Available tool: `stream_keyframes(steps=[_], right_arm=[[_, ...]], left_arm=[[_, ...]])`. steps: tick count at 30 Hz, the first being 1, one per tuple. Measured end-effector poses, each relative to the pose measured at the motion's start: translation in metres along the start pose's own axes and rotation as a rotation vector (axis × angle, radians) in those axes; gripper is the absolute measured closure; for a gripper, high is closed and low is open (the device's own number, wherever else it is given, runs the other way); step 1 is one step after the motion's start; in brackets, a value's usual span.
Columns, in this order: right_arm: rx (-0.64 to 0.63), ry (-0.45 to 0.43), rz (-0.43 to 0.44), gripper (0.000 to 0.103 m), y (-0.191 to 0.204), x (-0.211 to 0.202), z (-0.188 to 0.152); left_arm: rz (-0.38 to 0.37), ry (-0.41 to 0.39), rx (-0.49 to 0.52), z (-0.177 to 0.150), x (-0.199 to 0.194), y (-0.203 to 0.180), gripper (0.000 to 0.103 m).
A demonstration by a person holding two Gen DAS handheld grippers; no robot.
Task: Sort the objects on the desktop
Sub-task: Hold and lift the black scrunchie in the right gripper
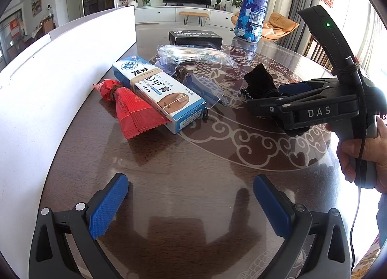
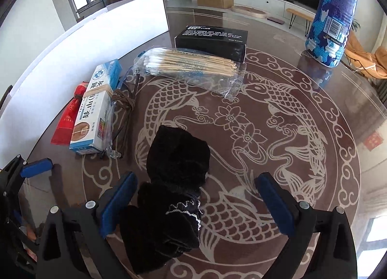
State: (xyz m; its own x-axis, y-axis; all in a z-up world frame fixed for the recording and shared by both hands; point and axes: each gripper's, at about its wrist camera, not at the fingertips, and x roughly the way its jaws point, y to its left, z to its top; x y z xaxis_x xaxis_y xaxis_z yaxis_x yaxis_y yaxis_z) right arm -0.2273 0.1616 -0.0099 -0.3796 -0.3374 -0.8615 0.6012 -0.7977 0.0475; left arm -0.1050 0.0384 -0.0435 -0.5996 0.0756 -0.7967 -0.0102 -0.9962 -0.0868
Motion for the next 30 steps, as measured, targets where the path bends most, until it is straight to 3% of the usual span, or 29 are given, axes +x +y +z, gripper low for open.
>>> stream_keyframes(steps=[2, 8, 12, 30], right_arm=[[-0.04, 0.001, -0.04, 0.0, 0.003, 0.004, -0.001], [-0.068, -0.071, -0.026, 0.0, -0.001, 0.0, -0.011], [-0.09, -0.044, -0.012, 0.0, -0.002, 0.0, -0.011], [-0.037, -0.078, -0.043, 0.0, -0.011, -0.004, -0.017]], left_arm=[[0.0, 0.0, 0.0, 0.0, 0.0, 0.0, 0.0], [0.001, 0.0, 0.0, 0.0, 0.001, -0.001, 0.0], [0.0, 0.0, 0.0, 0.0, 0.0, 0.001, 0.0], [0.008, 0.003, 0.006, -0.001, 0.002, 0.0, 0.0]])
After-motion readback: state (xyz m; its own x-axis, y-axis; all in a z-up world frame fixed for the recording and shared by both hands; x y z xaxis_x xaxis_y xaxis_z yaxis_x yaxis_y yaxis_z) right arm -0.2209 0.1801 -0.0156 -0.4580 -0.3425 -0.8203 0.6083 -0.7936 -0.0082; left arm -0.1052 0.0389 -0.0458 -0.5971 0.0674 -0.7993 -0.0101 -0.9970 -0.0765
